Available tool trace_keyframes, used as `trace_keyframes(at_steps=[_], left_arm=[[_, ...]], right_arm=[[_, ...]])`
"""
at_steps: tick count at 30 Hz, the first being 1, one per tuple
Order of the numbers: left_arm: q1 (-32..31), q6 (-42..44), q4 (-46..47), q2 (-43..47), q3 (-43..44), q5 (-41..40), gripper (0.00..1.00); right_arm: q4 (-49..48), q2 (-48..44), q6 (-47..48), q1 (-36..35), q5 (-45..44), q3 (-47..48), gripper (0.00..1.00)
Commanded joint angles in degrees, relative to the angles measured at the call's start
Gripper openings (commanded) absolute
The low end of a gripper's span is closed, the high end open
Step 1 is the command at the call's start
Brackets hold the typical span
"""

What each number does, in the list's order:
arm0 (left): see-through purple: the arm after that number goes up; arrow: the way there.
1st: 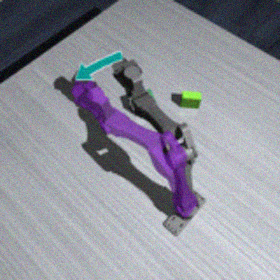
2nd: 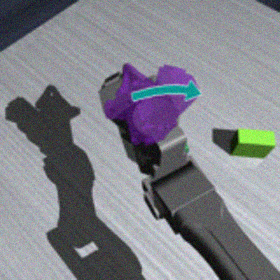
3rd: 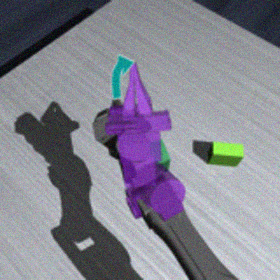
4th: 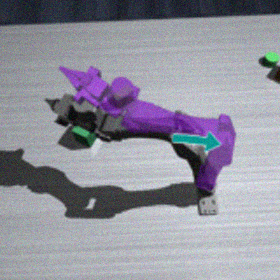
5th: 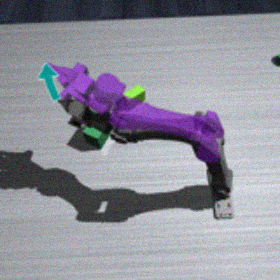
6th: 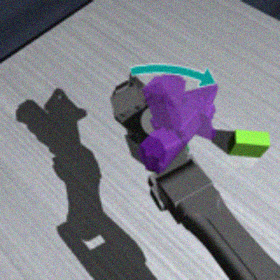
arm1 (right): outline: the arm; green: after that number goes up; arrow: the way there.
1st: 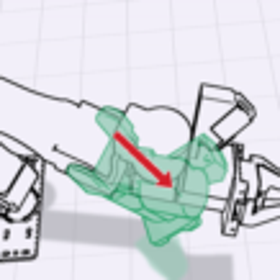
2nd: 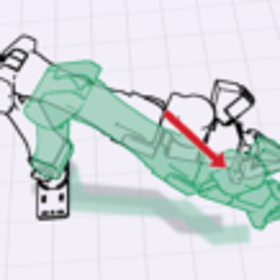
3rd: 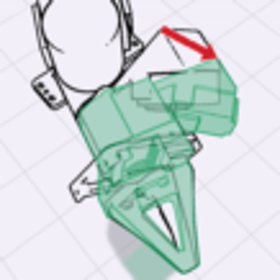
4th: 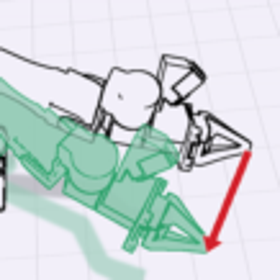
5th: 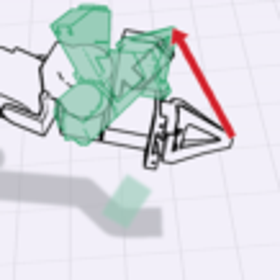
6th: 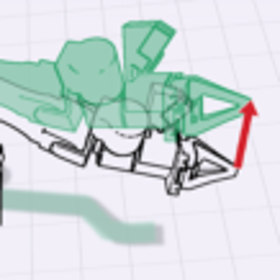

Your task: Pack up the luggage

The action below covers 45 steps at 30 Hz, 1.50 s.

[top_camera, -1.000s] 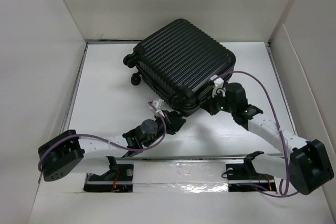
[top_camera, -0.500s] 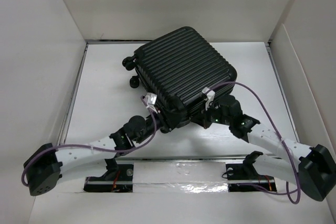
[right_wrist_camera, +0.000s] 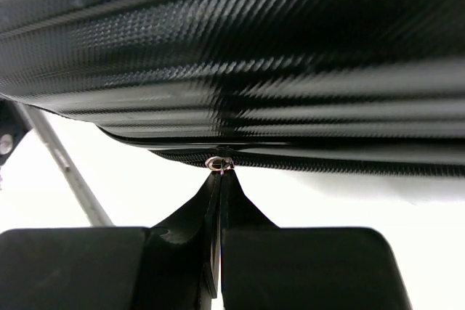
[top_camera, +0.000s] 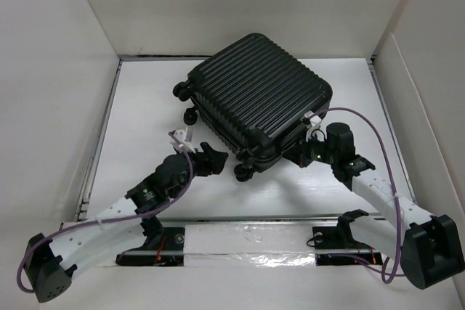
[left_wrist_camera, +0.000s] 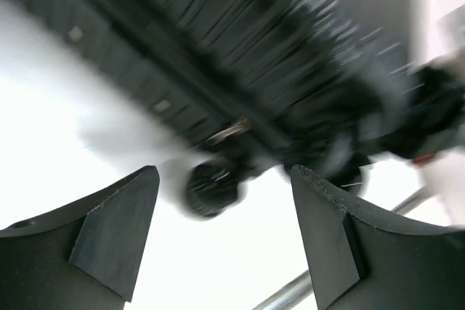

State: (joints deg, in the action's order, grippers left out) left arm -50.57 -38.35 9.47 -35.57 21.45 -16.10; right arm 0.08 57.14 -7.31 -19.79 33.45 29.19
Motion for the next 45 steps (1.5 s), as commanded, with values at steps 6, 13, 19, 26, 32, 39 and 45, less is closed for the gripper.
trace_keyframes(at_steps=[6,13,19,26,32,39,45], left_arm=[[0.7,9.8,3.8,-10.7,5.5,9.7,0.74],[-3.0,15.1,10.2,-11.5,8.3,11.3,0.75],[-4.8,17.3,10.3,-14.3,9.6,11.2,0.76],[-4.8,18.0,12.3,-17.8,10.1,13.1,0.79],[-4.8,19.0,14.2,-21.9,11.9,13.2,0.78],[-4.8,19.9,15.9,-27.3,15.4,15.7,0.57],[-4.8,19.1,18.2,-29.3,17.0,19.4,0.17]], right_arm=[[-7.5,-3.0,1.9,2.0,4.7,3.1,0.0],[-7.6,-2.9,2.0,2.0,5.0,2.7,0.0],[-7.7,-3.0,2.0,2.0,5.2,2.6,0.0],[-7.7,-3.1,2.0,2.0,5.6,2.5,0.0],[-7.6,-3.1,2.0,2.0,5.5,2.5,0.0],[-7.2,-2.3,2.2,-0.8,2.9,2.9,0.0],[-8.3,-4.1,0.4,-4.5,-0.3,2.1,0.0]])
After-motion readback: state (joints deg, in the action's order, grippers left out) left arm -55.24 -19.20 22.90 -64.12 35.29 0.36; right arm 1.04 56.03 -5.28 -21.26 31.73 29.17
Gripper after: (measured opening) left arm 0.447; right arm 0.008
